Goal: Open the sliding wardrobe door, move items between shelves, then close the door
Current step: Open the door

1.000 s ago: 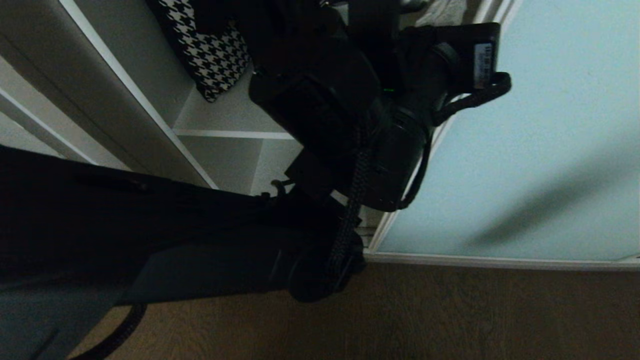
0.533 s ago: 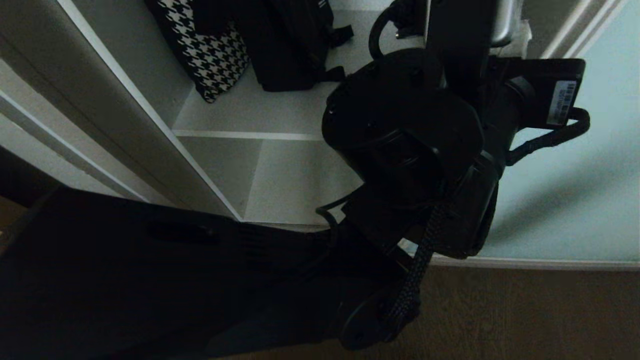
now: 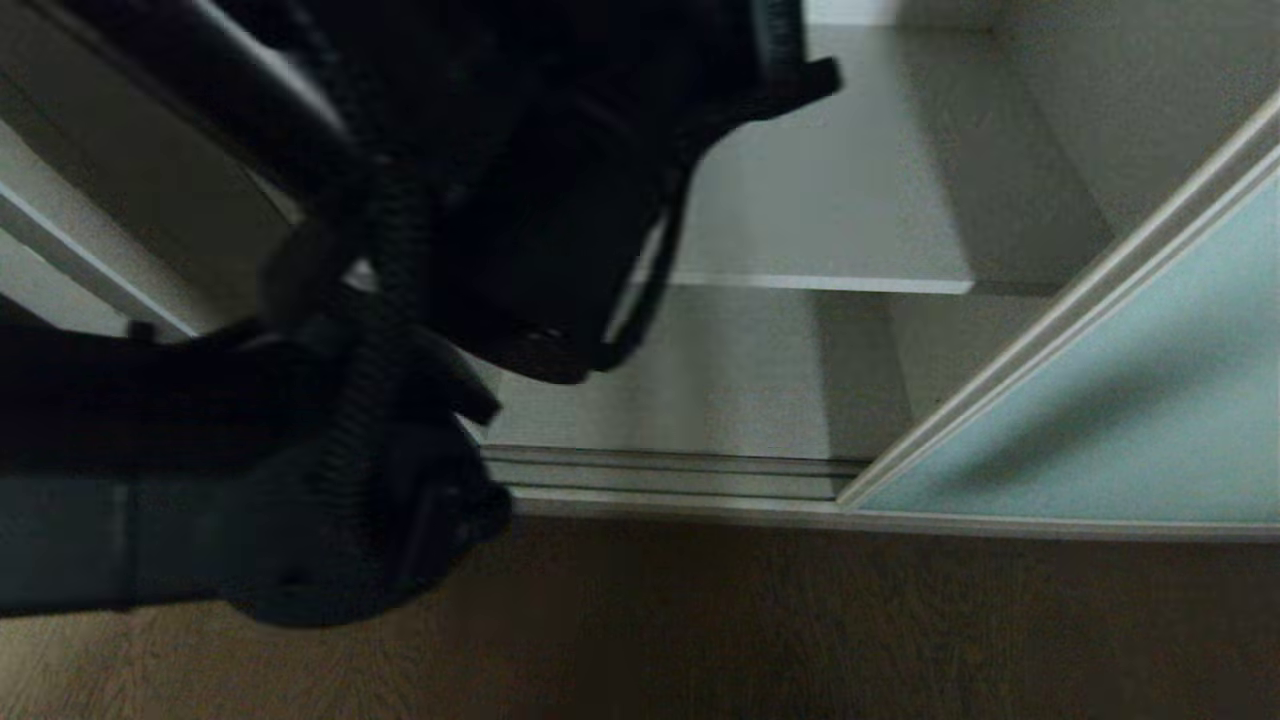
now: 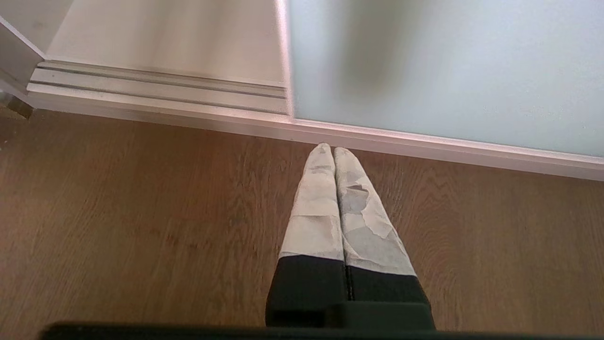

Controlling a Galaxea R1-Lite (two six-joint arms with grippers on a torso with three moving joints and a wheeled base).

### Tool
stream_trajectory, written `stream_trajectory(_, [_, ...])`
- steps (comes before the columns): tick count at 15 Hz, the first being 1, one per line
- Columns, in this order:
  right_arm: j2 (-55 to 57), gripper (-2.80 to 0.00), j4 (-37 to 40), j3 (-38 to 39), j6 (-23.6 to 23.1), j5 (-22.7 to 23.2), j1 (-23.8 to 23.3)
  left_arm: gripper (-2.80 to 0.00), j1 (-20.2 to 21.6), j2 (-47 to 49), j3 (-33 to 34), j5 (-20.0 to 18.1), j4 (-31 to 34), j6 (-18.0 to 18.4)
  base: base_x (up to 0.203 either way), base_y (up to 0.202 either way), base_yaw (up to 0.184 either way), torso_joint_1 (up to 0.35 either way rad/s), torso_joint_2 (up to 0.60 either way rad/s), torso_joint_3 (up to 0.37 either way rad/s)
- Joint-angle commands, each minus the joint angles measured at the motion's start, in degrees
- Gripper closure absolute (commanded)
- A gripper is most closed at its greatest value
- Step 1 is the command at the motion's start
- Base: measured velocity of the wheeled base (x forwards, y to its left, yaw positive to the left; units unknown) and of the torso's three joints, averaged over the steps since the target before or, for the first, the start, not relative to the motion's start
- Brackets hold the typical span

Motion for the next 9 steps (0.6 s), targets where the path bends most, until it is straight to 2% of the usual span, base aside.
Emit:
stream_trajectory(1, [-0.15,0.0,-0.02,0.03,-0.01,0.04,0.07,0.0,7.84,-13.85,10.25,0.36,0.52,1.2,0.0,0.0,0.0,0.0,0.0,0.0])
stream_trajectory(4, [-0.15,0.0,-0.02,0.04,-0.01,0.04,0.02,0.0,20.49,-24.43,23.53,0.71,1.21,1.94,0.0,0.0,0.0,0.0,0.0,0.0])
stream_trajectory(8, [-0.15,0.0,-0.02,0.09,-0.01,0.04,-0.02,0.0,32.98,-41.26,42.1,1.64,1.47,1.7,0.0,0.0,0.0,0.0,0.0,0.0])
stream_trajectory(9, [-0.15,0.0,-0.02,0.0,-0.01,0.04,-0.01,0.0,35.0,-45.3,46.45,1.89,1.51,1.43,0.0,0.0,0.0,0.0,0.0,0.0])
